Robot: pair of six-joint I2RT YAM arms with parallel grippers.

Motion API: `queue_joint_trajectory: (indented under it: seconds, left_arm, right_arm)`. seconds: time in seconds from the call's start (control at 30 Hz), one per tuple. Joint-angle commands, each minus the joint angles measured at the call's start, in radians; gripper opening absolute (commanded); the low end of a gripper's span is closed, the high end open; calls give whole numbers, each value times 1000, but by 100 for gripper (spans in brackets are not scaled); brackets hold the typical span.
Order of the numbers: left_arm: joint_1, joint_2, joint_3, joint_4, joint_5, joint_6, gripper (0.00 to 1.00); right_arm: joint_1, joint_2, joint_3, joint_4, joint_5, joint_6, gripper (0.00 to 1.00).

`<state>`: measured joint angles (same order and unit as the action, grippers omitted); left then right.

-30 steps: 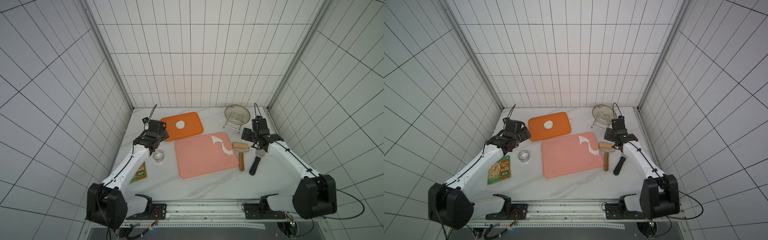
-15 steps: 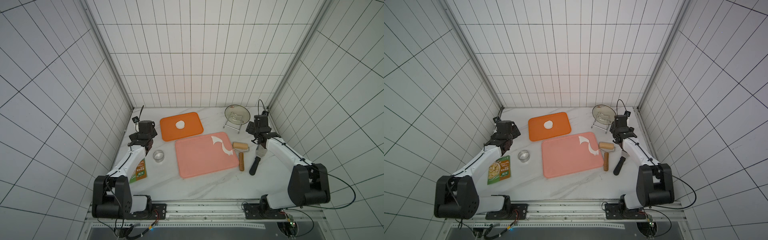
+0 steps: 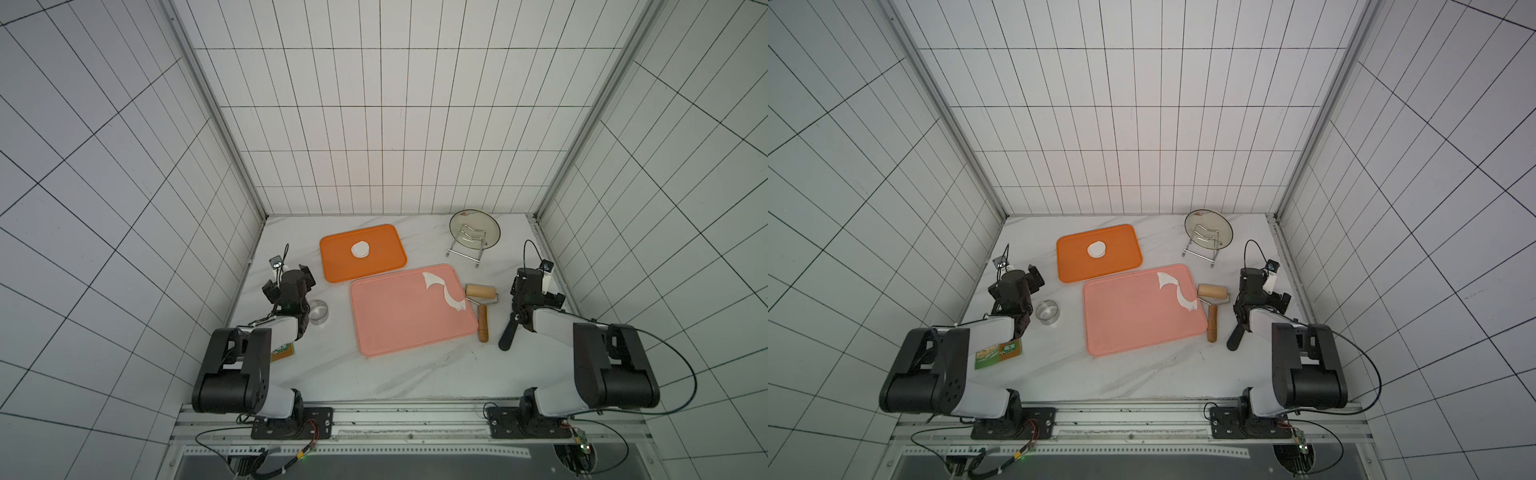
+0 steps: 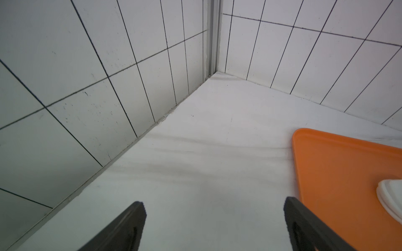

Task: Roll out the dumpling wrappers from the dough
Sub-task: Reset both arms

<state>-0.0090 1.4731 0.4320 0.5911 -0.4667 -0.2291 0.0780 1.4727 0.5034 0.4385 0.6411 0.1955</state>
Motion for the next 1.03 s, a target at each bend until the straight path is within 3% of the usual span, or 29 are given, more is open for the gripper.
queue_joint_trajectory:
  seconds: [0.0,0.1,0.17,0.2,0.27,0.33,0.4,0.47,0.53,1.0]
  left_arm:
    - [4,20,-21,182,98,49,99]
    - [3,110,-59,368,129,86,98]
    - [0,110,-9,268,197,120,99]
    - [-1,93,16,188,203,111,99]
    - [0,95,15,201,207,113,99]
    - [-1,107,9,226,208,117,99]
    - [-1,91,24,166,205,109,99]
    - [0,95,19,185,206,112,99]
    - [0,90,24,168,206,110,99]
    - [1,87,19,177,206,111,99]
  right_arm:
    - [-14,-9,-46,257,-125,-64,99]
    - [-40,0,-69,312,-282,-98,99]
    - [-63,42,-132,436,-400,-122,99]
    - [-70,96,-177,617,-399,-129,100]
    - [-84,26,-156,479,-433,-106,100]
    - [-86,83,-135,531,-400,-111,100]
    - [-77,41,-97,376,-388,-101,100]
    - [-65,74,-115,477,-372,-123,100]
    - [-58,53,-96,394,-367,-119,100]
    - [-63,60,-97,411,-377,-123,100]
